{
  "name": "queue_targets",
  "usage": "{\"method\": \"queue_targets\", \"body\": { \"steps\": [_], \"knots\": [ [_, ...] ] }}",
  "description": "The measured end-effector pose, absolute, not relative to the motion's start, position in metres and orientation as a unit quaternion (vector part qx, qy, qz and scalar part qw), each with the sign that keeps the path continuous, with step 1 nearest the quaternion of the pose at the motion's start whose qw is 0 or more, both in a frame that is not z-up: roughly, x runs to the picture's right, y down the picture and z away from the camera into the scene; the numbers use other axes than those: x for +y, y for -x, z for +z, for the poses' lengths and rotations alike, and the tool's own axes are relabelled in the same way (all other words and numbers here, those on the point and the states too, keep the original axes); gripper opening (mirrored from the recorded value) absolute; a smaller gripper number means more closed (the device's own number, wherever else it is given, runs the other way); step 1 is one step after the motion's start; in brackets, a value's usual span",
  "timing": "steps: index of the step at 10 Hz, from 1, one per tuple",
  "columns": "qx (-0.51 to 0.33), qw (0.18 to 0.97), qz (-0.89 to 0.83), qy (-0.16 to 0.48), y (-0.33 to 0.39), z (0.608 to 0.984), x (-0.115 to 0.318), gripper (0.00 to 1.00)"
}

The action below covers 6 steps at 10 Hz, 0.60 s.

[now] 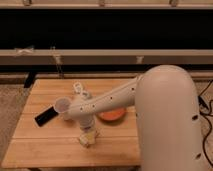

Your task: Wipe the white sponge on the table

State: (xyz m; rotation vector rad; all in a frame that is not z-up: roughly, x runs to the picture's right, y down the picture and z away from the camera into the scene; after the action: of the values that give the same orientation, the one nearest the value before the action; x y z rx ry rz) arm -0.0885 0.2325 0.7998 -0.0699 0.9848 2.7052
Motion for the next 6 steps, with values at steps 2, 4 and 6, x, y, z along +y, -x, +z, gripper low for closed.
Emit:
{"method": "queue_targets", "body": {
  "steps": [2,4,6],
  "knots": [
    [0.338,0.126,0.932,0.02,0.0855,0.8011,0.232,0.73],
    [0.338,0.126,0.933,0.015,0.0842,0.8029,0.2337,0.52],
    [0.336,0.13,0.933,0.011,0.0851,0.8039,0.235,0.32]
  ]
}}
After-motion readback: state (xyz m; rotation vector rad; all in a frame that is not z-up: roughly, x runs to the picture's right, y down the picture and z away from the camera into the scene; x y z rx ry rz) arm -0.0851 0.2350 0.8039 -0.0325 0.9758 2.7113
